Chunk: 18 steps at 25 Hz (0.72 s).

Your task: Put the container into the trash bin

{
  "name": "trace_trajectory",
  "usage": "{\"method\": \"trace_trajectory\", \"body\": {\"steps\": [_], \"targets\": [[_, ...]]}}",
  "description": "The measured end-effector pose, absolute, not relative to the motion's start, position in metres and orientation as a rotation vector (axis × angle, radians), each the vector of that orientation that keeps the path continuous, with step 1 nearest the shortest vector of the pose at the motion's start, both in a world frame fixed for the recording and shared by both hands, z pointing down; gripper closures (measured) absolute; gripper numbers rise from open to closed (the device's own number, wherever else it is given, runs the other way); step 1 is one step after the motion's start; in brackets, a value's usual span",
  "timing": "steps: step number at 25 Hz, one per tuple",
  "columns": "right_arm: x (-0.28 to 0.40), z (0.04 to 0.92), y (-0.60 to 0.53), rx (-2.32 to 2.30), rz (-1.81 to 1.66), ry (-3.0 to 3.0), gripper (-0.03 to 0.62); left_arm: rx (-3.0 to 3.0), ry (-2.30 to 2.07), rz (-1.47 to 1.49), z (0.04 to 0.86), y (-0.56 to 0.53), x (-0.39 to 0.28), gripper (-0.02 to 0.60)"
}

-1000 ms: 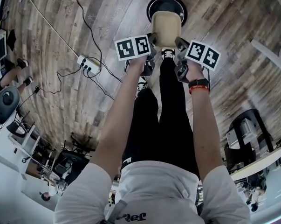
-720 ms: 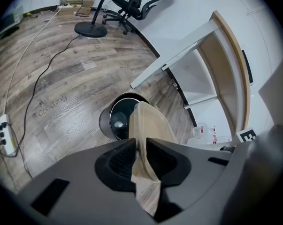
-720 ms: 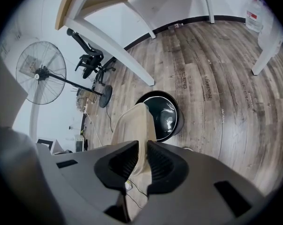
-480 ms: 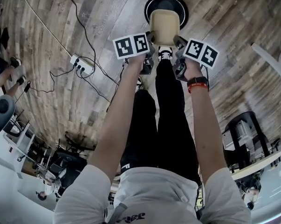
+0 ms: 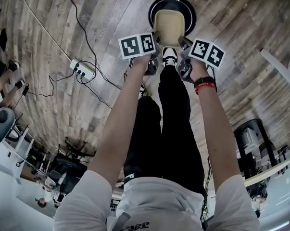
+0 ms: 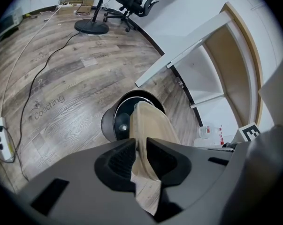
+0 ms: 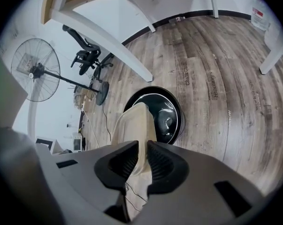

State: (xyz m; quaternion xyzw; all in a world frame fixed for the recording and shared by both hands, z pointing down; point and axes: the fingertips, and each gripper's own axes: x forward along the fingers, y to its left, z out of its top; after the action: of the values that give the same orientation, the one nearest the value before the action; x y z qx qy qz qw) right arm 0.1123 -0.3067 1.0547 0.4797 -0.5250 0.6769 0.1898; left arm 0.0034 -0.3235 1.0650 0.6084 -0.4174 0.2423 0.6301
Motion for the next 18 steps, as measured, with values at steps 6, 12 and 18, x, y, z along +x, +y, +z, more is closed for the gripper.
{"method": "trace_trajectory", "body": {"steps": [6, 12, 18], "targets": [[0.116, 1.076, -0.316, 1.398, 1.912, -1.45, 0.514, 1.387, -0.952, 0.562, 1.087, -0.333, 0.007, 0.488], [0.123, 1.098, -0.321, 1.435, 1.916, -1.411, 0.51, 1.38, -0.954, 0.591, 1.108, -0.339, 0.013, 0.486], [0.121, 1.115, -0.325, 1.434, 1.946, -1.402, 0.505, 1.379, -0.949, 0.606, 1.125, -0.344, 0.013, 0.486]]}}
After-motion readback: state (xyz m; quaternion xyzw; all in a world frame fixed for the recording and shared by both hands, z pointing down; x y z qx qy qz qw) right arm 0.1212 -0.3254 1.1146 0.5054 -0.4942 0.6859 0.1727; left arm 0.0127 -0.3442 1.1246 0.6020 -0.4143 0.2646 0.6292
